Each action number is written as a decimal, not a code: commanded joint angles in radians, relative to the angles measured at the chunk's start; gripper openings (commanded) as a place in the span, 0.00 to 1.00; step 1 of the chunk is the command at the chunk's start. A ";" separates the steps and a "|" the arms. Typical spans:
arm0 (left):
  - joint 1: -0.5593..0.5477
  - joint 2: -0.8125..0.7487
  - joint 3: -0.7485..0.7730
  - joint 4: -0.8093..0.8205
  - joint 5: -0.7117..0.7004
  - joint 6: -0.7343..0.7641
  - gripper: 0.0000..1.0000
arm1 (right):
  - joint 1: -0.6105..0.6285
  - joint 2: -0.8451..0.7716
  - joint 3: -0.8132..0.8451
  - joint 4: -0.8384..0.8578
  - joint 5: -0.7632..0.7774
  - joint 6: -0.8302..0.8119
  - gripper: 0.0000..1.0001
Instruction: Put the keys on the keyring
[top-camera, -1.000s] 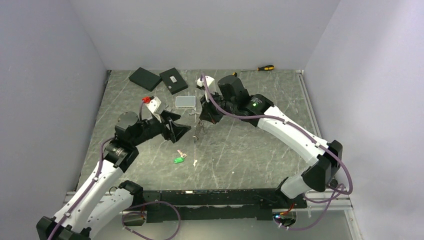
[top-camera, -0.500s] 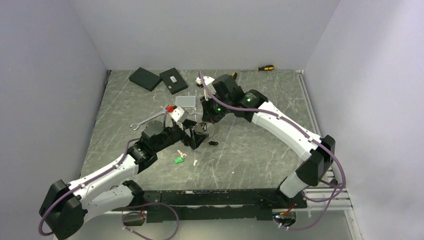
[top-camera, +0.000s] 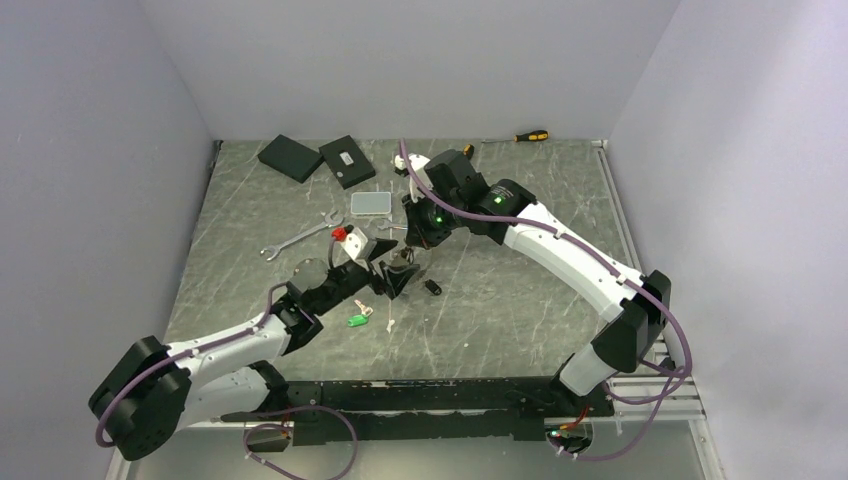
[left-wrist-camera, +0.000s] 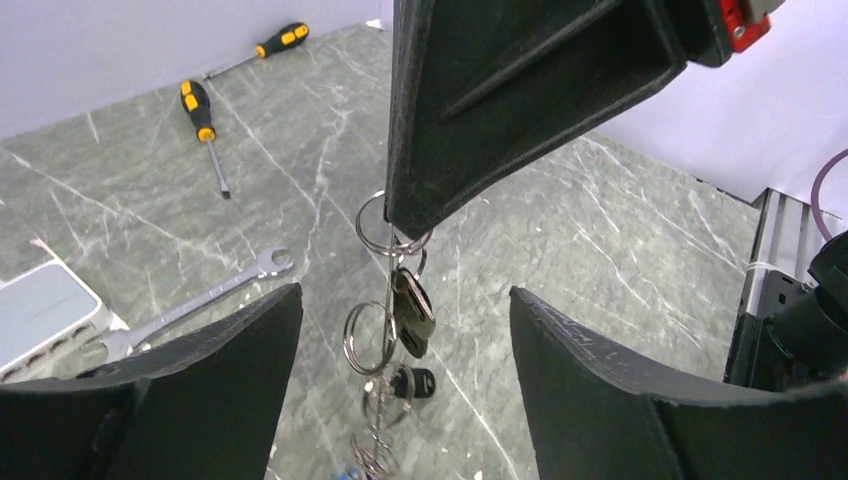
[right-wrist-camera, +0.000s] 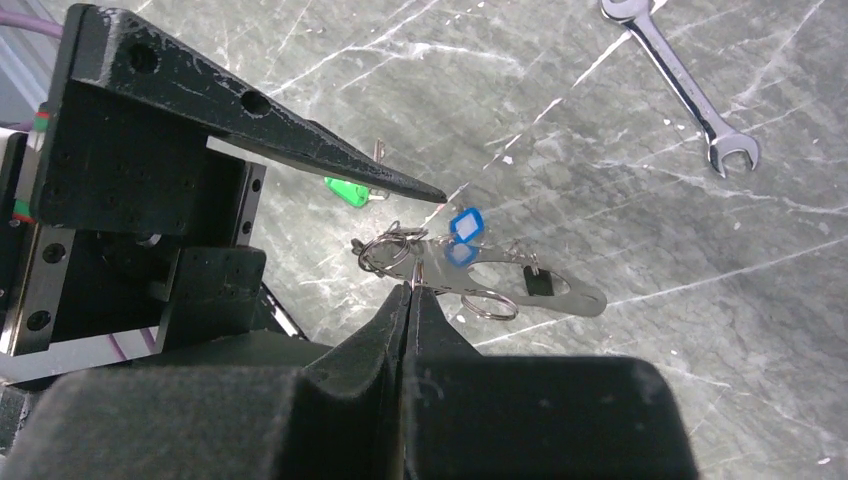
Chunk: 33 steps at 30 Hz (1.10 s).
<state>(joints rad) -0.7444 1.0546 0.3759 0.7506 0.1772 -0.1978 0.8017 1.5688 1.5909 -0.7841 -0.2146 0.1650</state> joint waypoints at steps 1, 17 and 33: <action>-0.012 0.019 -0.010 0.189 -0.025 0.070 0.75 | -0.002 -0.046 0.072 -0.007 0.009 0.021 0.00; -0.042 0.049 -0.031 0.273 -0.059 0.133 0.24 | -0.002 -0.051 0.078 -0.009 -0.045 0.054 0.00; -0.080 0.010 0.008 0.074 -0.061 0.368 0.00 | -0.006 -0.047 0.125 -0.095 -0.045 0.027 0.00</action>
<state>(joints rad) -0.8051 1.0897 0.3481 0.9276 0.1261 0.0448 0.8017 1.5600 1.6402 -0.8536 -0.2440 0.2001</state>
